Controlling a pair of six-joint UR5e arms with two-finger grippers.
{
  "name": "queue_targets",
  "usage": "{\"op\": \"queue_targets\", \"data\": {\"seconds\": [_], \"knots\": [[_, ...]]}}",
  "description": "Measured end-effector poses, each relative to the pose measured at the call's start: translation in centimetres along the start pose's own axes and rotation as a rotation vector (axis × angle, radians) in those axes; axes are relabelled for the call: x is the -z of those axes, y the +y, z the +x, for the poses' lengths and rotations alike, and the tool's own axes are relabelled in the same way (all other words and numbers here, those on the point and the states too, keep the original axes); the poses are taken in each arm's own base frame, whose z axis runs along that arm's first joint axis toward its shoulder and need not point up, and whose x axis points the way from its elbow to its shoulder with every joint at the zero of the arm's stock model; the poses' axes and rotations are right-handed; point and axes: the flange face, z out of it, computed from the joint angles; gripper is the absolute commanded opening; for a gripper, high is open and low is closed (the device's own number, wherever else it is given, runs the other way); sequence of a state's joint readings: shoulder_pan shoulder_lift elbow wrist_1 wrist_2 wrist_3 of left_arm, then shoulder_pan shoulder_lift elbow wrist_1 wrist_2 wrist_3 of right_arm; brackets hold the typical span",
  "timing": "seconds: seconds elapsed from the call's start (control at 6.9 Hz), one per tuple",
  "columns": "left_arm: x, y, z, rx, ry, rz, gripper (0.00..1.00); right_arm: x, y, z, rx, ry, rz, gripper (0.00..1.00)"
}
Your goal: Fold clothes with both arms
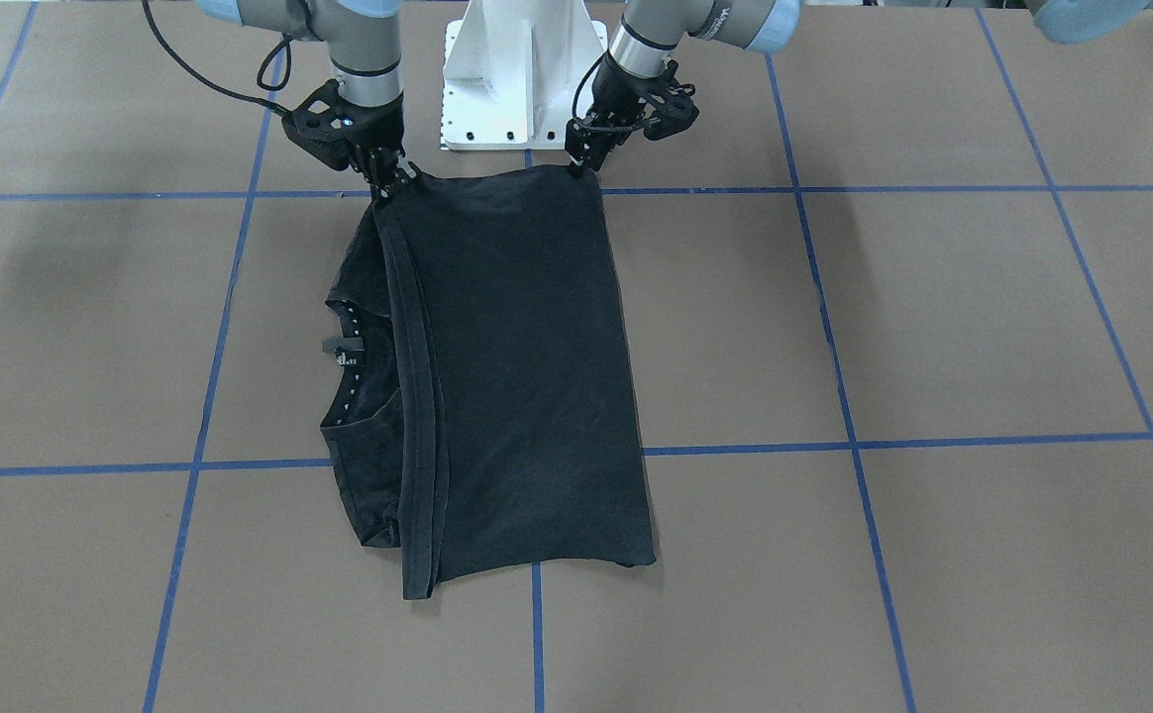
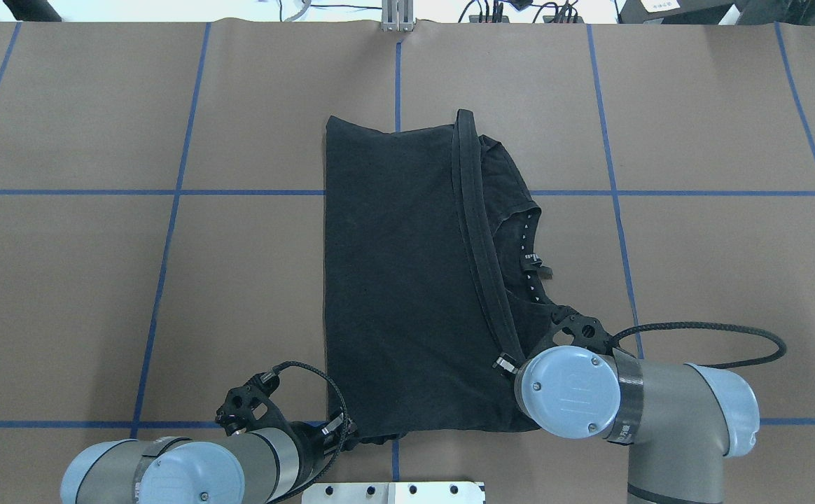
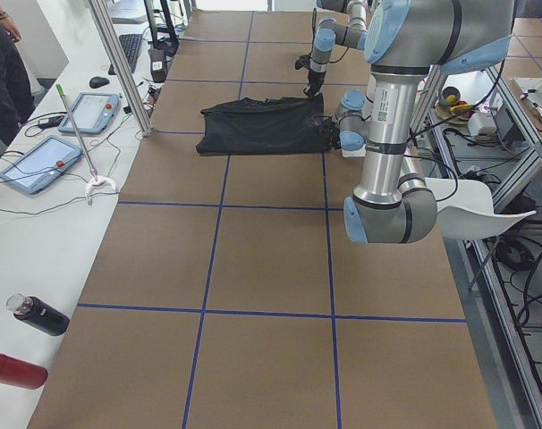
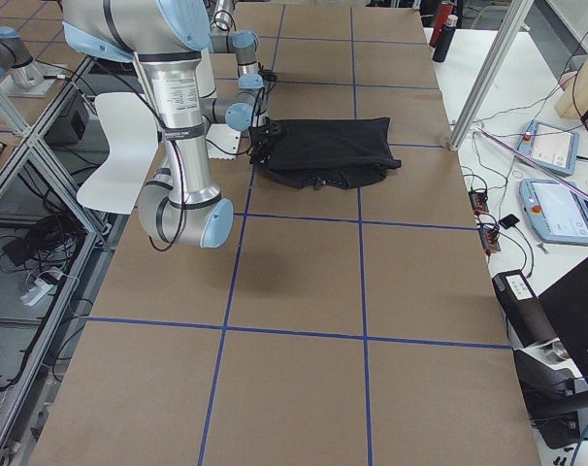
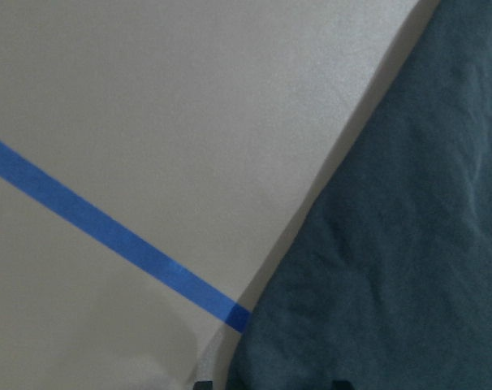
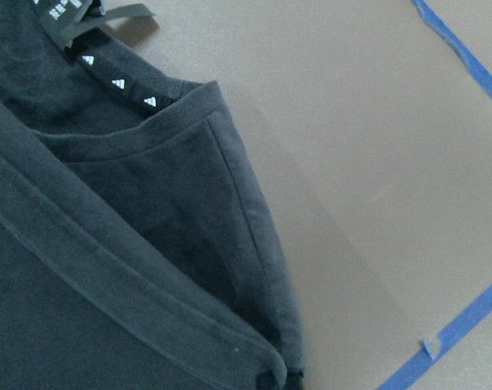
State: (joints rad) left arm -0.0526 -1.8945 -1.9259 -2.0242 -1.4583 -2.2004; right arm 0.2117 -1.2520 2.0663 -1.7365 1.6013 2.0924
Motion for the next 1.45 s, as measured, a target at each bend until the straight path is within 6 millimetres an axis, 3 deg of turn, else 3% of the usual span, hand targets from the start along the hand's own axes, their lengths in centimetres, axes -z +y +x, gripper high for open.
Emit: {"op": "queue_targets", "data": {"seconds": [0.43, 0.87, 1.16, 1.45], "knots": [[0.8, -0.1, 0.3, 0.008, 0.012, -0.008, 0.0, -0.1, -0.1, 0.1, 0.0, 0.001, 0.002, 0.0], [4.8, -0.3, 0.6, 0.01, 0.055, -0.044, 0.0, 0.2, -0.4, 0.5, -0.001, 0.0, -0.002, 0.0], [8.0, -0.5, 0.8, 0.014, 0.088, -0.071, 0.0, 2.1, -1.1, 2.4, 0.003, -0.009, -0.032, 0.0], [11.8, -0.4, 2.7, 0.017, 0.15, -0.114, 0.0, 5.0, -1.3, 2.8, -0.003, -0.035, -0.098, 0.0]]}}
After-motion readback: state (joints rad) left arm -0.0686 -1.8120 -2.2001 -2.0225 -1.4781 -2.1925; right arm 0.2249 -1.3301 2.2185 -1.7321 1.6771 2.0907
